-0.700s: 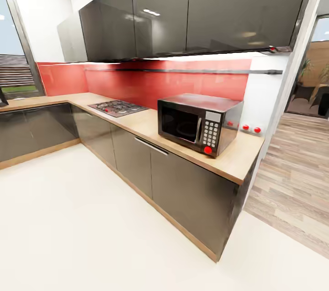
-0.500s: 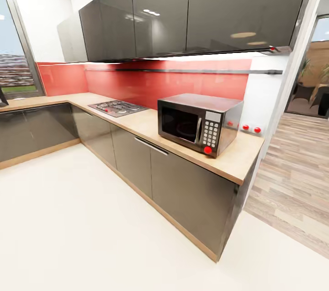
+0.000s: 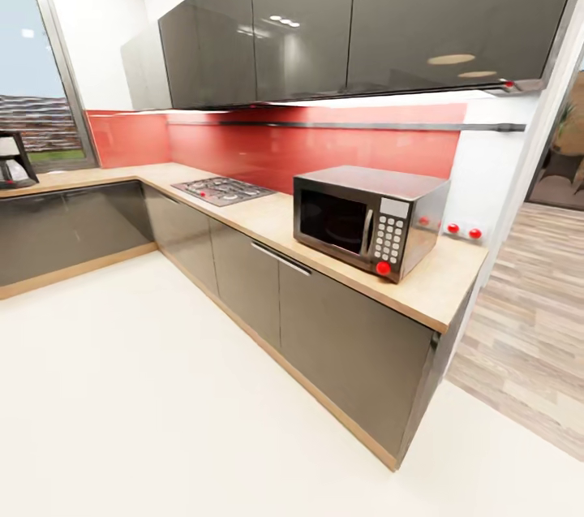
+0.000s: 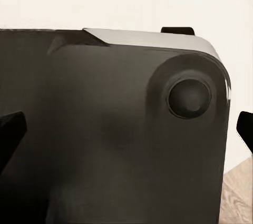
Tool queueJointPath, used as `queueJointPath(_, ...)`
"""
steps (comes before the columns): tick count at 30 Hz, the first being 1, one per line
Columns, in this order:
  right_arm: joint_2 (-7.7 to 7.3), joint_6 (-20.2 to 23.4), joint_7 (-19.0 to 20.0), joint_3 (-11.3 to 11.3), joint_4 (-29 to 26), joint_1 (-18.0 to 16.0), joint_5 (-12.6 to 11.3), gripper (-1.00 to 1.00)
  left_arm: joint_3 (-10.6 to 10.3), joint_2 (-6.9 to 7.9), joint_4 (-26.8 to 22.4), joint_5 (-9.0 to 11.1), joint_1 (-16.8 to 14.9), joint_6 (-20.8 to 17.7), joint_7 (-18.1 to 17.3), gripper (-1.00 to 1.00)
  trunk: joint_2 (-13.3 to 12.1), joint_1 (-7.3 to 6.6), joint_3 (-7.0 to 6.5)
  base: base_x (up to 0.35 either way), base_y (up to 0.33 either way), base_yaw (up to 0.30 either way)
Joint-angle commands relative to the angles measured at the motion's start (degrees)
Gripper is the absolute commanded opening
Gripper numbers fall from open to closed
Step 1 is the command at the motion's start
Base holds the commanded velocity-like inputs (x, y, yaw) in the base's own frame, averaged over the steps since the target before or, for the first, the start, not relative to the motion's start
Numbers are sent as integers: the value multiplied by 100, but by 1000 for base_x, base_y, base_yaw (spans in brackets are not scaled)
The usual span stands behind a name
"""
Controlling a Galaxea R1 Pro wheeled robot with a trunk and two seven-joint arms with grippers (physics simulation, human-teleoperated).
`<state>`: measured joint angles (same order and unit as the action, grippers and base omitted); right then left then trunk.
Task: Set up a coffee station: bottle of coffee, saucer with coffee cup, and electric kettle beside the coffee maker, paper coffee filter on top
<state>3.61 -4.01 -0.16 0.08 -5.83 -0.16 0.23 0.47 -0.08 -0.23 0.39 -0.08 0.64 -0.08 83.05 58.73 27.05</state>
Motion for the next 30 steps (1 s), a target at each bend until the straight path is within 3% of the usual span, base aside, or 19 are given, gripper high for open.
queueJointPath(1,0,-51,-2,0,3,-2,3,100,-8,-1,-3,0,-1,7,-1,100,3,0,8,0,0,230)
queueJointPath(6,-11,-117,-2,1,-4,-2,3,100,-6,-5,-4,2,-1,102,-1,100,3,0,30,0,0,230)
queueJointPath(9,-17,-117,-2,1,-5,-2,4,100,18,-13,-4,18,-1,493,-8,100,3,0,44,0,0,231)
queueJointPath(14,-50,-117,-2,1,-6,-2,4,100,27,-50,2,22,-1,655,-37,100,3,0,68,0,0,231)
queueJointPath(30,-80,-119,-2,1,-6,-2,4,100,32,-28,5,32,-1,646,15,100,-639,-352,-139,0,0,225)
